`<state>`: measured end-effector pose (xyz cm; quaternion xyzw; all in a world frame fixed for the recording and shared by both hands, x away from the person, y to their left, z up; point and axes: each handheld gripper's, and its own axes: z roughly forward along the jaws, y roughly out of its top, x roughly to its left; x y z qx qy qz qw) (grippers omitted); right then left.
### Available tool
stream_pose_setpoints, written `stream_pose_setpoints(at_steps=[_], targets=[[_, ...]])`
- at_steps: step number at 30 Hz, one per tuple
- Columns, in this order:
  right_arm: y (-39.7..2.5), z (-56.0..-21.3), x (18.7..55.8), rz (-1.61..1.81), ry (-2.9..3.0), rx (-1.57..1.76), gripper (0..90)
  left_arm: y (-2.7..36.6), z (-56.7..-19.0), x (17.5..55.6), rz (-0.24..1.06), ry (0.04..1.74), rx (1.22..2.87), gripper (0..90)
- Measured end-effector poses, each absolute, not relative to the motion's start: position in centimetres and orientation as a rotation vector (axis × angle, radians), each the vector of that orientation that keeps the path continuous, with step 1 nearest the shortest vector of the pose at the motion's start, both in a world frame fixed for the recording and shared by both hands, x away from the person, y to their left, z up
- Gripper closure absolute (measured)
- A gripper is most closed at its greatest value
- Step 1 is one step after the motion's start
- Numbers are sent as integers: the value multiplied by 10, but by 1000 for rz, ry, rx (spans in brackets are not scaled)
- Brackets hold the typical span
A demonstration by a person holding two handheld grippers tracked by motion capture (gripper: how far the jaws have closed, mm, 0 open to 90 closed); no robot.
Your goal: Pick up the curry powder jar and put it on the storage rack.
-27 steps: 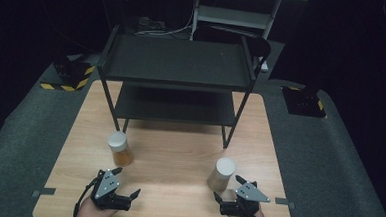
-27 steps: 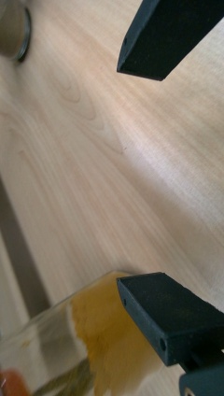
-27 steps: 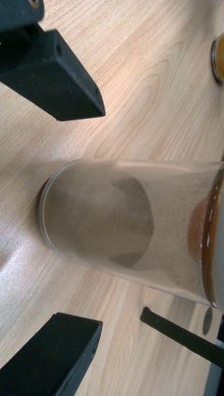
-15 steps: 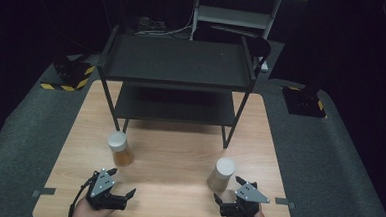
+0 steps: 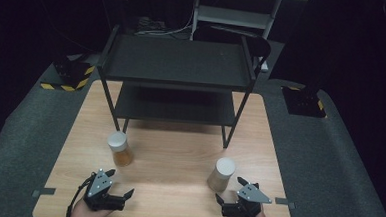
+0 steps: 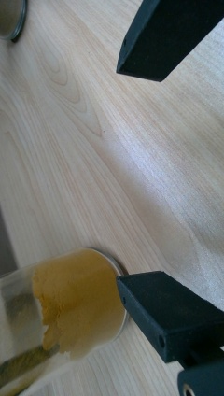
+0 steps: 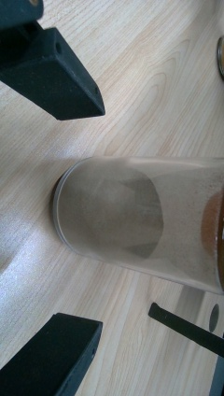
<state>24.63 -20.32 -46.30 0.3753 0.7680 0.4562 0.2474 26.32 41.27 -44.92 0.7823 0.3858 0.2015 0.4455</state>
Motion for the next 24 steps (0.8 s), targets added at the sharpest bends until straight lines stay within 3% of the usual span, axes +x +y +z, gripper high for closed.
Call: stream_pose_setpoints(at_steps=[24], targets=[[-204,-462,250,1243,2114,1023,0,425,-446,252,559,958,1867,2]])
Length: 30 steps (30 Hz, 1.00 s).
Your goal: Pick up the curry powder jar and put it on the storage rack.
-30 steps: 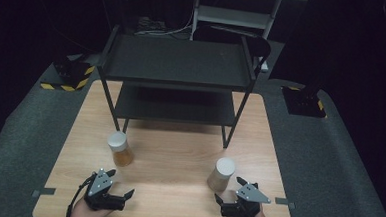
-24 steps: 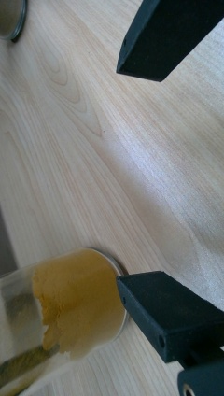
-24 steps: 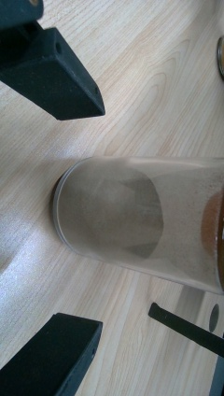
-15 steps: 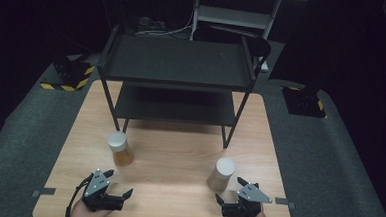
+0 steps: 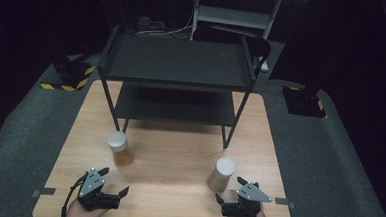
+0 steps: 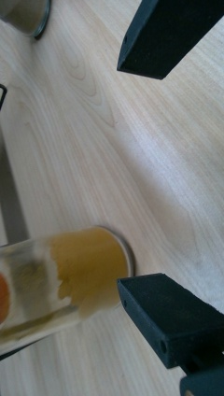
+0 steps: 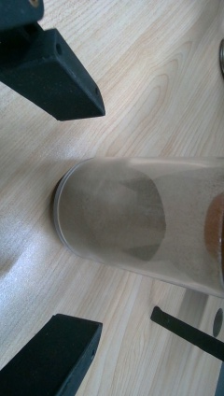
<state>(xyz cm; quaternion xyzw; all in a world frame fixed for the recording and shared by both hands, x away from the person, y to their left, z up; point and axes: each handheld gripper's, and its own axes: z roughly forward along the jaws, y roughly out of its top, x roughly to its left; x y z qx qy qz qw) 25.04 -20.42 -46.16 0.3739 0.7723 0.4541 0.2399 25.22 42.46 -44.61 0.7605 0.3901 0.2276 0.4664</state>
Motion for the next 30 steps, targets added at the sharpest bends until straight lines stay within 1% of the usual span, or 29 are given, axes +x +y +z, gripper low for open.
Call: stream_pose_setpoints(at_steps=[4,7,13,23,30], targets=[[-205,-461,251,1248,2119,1027,0,426,-444,249,572,957,1852,2],[-207,-462,253,1257,2122,1029,1,430,-441,247,557,960,1818,2],[-207,-461,253,1254,2127,1029,1,427,-432,242,611,930,1803,3],[-209,-463,252,1266,2100,1053,2,424,-417,251,663,923,1797,4],[-212,-463,251,1267,2101,1053,1,425,-410,260,673,947,1798,4]])
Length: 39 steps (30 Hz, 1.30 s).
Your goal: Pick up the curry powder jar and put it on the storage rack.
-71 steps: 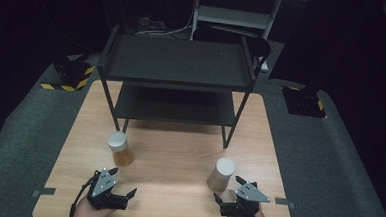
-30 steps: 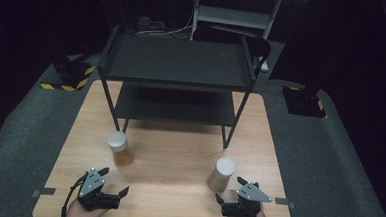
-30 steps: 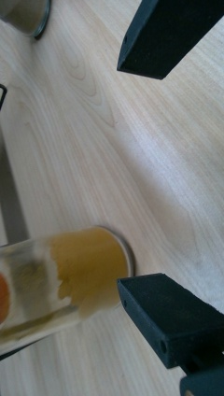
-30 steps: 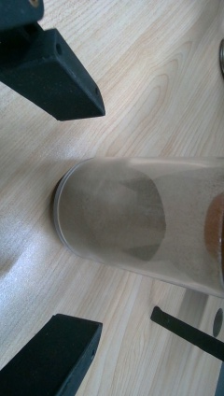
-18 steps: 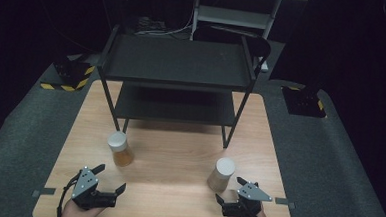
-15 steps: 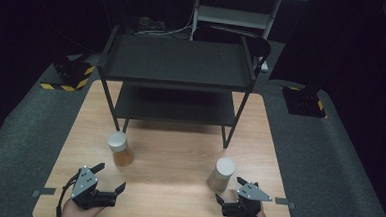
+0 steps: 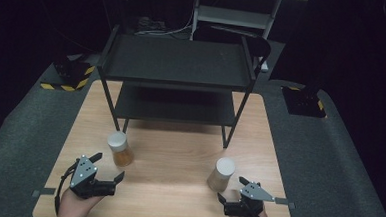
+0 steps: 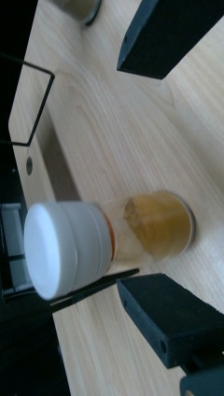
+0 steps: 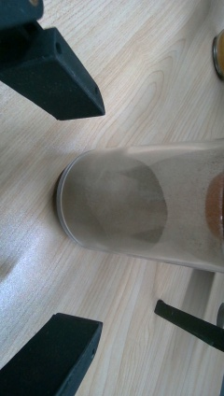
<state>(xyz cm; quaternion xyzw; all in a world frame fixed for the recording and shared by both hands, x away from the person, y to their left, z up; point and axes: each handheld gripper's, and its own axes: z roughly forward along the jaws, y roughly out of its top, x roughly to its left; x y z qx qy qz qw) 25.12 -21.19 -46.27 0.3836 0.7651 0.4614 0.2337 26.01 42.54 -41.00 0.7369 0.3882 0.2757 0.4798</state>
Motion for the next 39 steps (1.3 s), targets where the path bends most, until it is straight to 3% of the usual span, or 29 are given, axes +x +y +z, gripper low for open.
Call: stream_pose_setpoints(at_steps=[24,31,39], targets=[[-211,-462,252,1262,2114,1043,3,424,-407,303,667,979,1786,11],[-210,-462,253,1258,2117,1043,4,423,-411,314,658,990,1768,55],[-211,-461,253,1258,2118,1042,4,422,-417,321,662,991,1748,164]])
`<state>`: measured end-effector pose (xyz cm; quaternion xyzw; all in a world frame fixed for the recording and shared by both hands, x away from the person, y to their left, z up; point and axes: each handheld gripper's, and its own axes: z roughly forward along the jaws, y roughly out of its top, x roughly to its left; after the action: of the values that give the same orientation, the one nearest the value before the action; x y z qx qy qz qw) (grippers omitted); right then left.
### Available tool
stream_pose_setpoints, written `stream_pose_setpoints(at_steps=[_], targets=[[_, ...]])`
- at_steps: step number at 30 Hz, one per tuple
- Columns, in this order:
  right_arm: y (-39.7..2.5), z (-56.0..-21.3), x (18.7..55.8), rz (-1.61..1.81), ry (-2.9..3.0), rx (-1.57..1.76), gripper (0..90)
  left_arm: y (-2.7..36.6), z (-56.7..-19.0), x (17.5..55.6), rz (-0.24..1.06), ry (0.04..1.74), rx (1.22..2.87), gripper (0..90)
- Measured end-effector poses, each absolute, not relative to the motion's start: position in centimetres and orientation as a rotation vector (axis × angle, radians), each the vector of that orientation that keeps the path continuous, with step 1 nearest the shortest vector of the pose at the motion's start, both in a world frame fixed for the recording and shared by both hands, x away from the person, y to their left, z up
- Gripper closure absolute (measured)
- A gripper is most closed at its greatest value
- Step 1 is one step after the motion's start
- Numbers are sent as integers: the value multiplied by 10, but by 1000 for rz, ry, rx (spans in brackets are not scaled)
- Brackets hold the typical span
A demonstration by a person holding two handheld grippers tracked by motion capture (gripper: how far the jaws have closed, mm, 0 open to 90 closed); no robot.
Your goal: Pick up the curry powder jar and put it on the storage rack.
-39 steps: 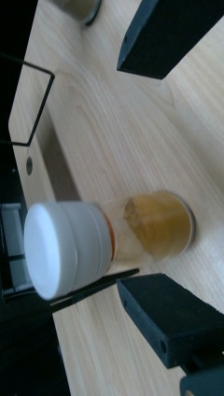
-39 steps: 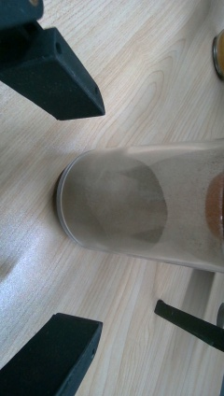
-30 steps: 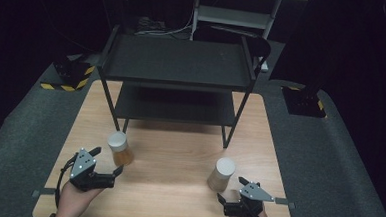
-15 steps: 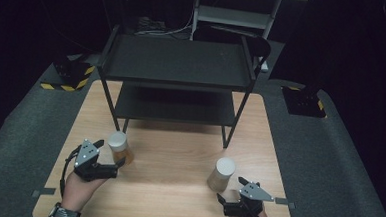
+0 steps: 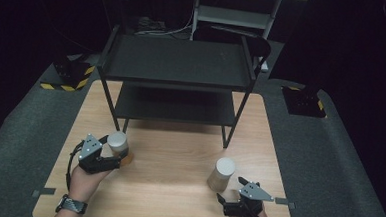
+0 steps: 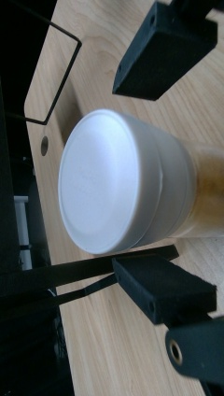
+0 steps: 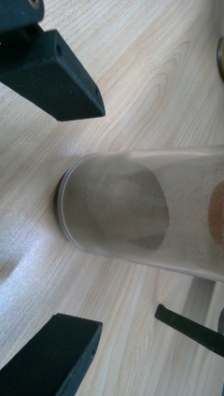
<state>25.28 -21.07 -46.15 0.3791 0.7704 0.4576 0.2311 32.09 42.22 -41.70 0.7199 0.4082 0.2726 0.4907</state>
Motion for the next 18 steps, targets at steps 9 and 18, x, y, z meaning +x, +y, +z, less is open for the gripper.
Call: stream_pose_setpoints(at_steps=[9,18], targets=[[-211,-461,253,1259,2119,1043,4,424,-424,321,688,949,1742,281],[-211,-462,253,1263,2114,1049,4,425,-430,320,687,961,1698,333]])
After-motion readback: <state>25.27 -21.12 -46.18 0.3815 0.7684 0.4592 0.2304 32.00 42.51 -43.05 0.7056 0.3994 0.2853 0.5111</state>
